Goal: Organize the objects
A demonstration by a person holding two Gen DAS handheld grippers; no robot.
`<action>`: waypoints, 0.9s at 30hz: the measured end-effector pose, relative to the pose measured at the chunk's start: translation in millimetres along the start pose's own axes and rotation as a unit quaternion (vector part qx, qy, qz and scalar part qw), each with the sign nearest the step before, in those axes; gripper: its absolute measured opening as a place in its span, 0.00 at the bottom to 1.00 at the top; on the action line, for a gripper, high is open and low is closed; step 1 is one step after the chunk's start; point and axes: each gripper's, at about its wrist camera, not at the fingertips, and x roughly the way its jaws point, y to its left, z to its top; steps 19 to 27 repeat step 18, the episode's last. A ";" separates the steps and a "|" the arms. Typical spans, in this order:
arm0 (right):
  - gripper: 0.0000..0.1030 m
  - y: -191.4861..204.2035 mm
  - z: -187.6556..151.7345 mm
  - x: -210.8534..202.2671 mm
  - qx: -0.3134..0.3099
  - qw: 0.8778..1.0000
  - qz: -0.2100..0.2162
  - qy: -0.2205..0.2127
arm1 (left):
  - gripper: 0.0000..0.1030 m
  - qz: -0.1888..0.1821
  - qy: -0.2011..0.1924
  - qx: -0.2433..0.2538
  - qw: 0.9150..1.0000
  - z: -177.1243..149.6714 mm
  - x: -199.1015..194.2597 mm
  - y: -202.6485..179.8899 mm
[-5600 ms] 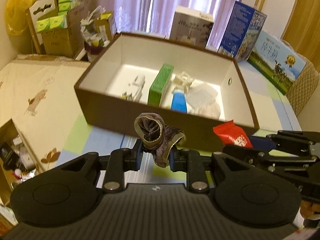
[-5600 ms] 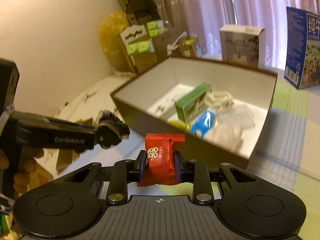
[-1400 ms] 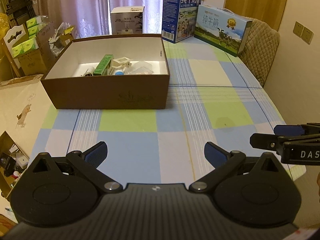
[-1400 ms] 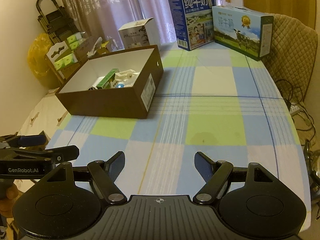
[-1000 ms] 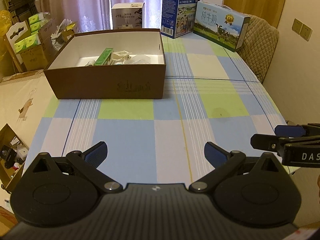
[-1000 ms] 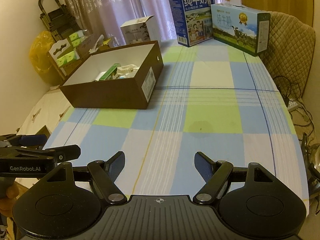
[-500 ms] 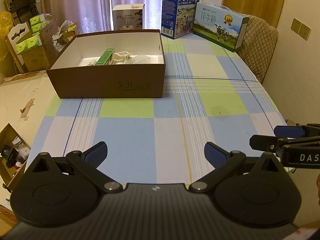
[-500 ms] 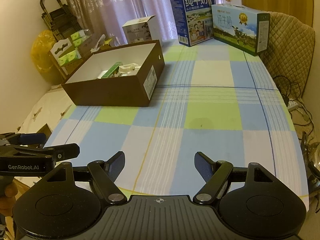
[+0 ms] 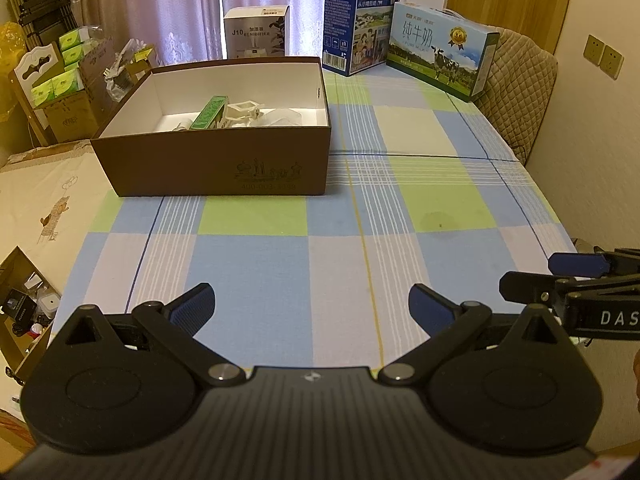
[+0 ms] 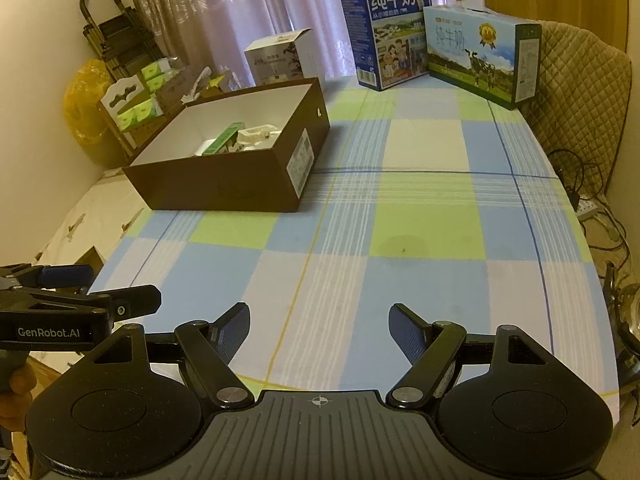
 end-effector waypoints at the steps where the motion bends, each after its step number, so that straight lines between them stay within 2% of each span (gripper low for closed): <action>1: 0.72 -0.3 0.1 0.5 0.000 1.000 -0.001 0.000 | 0.99 0.000 0.001 0.000 1.000 0.4 0.7 -0.1; 27: 0.72 -0.4 8.6 13.2 0.001 1.000 0.000 0.006 | 0.99 0.000 0.003 0.002 1.000 10.9 11.7 3.6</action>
